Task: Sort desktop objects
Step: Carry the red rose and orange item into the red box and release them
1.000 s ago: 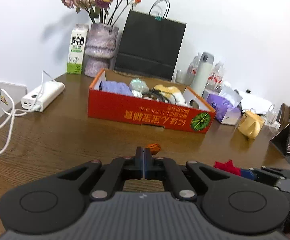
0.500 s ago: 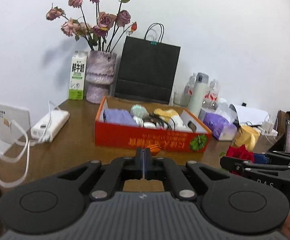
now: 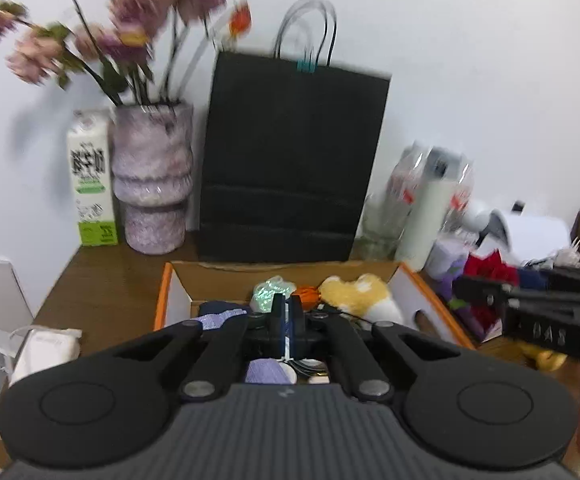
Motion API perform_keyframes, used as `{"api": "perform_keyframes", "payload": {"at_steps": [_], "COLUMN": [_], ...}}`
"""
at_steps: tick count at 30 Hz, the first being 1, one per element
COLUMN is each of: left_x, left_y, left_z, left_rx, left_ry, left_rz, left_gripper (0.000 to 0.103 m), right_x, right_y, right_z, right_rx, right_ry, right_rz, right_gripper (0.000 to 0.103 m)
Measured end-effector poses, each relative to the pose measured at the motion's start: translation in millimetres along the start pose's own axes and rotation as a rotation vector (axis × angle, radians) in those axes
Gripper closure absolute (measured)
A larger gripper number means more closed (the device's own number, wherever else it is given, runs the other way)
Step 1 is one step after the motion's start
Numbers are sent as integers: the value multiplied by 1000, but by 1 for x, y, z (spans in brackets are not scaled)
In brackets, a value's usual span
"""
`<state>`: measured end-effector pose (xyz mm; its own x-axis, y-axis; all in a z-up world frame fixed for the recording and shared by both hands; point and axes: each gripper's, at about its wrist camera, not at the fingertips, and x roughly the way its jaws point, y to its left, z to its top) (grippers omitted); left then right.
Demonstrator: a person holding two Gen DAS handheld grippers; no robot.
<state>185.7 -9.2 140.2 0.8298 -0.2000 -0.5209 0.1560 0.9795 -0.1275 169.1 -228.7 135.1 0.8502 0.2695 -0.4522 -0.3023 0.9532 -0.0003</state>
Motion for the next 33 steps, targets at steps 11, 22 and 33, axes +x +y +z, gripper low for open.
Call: {"api": "perform_keyframes", "payload": {"at_steps": [11,22,33], "left_x": [83,62,-11], "left_y": [9,18,-4], "left_z": [-35,1,-67], "left_rx": [7,-8,-24], "left_ry": [171,128,23], "left_rz": [-34,0,153], "left_gripper": [100,12,3], "right_x": [109,97,25], "right_y": [-4,-3,10], "right_z": [-28,-4,-48], "right_rx": [46,53,46], "right_ry": [303,277,156], "right_rz": [114,106,-41], "right_gripper": [59,20,16]}}
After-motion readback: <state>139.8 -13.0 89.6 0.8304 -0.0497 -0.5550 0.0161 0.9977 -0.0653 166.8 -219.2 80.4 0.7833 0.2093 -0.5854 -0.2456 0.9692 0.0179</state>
